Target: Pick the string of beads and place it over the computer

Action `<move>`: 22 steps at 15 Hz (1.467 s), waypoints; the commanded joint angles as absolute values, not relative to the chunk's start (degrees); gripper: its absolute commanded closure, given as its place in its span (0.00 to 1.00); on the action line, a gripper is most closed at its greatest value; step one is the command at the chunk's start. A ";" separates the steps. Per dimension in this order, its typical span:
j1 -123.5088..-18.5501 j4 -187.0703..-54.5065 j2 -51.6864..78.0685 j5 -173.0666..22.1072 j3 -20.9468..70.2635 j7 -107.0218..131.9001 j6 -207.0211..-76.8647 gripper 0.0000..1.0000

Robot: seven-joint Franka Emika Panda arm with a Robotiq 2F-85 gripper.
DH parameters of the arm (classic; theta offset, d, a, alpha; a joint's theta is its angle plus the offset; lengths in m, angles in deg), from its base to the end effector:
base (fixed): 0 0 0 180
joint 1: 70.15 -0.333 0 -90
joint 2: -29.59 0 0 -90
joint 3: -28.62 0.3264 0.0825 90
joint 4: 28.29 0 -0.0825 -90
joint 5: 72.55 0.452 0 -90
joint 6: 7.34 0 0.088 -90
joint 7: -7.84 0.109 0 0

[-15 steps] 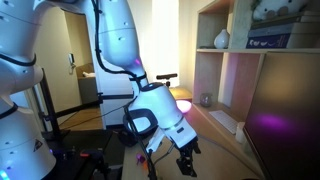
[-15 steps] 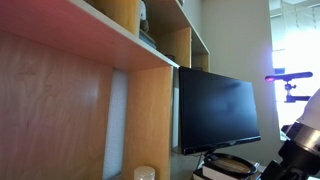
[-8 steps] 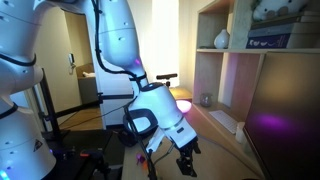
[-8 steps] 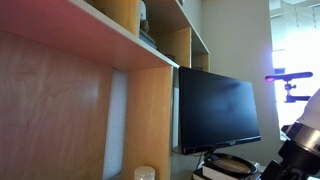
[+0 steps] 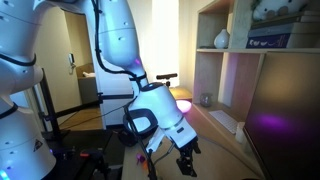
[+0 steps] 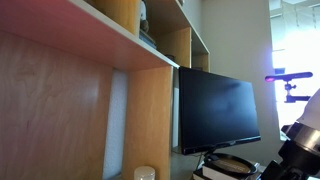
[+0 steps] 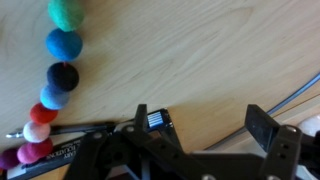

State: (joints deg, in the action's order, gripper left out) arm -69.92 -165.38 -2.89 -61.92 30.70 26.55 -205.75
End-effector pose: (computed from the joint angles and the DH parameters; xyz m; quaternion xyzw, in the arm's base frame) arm 0.5358 -0.0026 0.0808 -0.9393 0.2378 -0.2428 0.0463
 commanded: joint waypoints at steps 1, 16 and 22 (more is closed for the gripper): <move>-69.72 -165.33 -2.83 -60.71 31.18 25.46 -205.64 0.00; -55.25 -172.71 2.67 -63.24 41.07 29.83 -205.60 0.00; -55.18 -171.36 1.81 -60.74 37.29 29.73 -204.07 0.00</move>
State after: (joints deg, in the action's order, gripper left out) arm -54.36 -170.79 0.46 -62.12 38.74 28.52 -205.66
